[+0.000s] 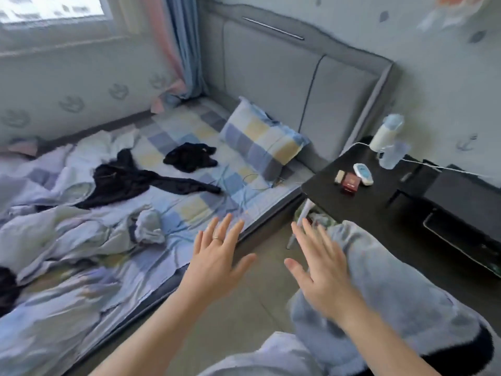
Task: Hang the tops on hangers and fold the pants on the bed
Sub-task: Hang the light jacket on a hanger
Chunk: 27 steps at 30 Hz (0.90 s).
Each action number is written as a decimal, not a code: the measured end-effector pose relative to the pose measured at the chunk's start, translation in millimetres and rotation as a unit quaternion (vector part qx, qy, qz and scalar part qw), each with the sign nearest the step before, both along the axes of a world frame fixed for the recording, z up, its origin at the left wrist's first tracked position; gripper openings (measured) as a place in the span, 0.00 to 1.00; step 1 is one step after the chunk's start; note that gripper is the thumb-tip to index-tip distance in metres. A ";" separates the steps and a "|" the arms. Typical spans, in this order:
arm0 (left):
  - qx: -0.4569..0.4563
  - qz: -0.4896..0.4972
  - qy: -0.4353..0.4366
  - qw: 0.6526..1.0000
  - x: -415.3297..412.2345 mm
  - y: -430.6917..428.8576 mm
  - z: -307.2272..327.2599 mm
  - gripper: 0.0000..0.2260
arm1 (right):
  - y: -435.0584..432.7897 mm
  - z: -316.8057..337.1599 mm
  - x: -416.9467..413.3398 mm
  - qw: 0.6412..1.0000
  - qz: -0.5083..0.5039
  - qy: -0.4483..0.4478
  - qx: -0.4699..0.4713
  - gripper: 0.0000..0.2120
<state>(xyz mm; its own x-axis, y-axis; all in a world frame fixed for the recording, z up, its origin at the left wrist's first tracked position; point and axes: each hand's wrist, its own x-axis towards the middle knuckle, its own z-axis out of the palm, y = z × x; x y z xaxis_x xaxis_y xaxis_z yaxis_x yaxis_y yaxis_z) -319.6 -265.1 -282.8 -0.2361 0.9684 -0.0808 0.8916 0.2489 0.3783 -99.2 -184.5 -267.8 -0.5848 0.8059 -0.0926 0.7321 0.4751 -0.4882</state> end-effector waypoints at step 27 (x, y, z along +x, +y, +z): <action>-0.064 0.432 -0.064 0.897 -370.3 -68.1 -56.1 0.34 | 98.3 -56.8 -479.1 0.918 0.379 -0.092 -0.069 0.27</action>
<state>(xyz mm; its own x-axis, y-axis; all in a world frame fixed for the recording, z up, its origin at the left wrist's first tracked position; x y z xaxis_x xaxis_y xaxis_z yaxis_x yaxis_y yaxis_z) -690.0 -333.2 -338.9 -0.8754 0.4085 -0.2585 0.2954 0.8753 0.3828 -578.2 -86.2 -324.6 -0.9368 0.1472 -0.3173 0.2932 0.8251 -0.4829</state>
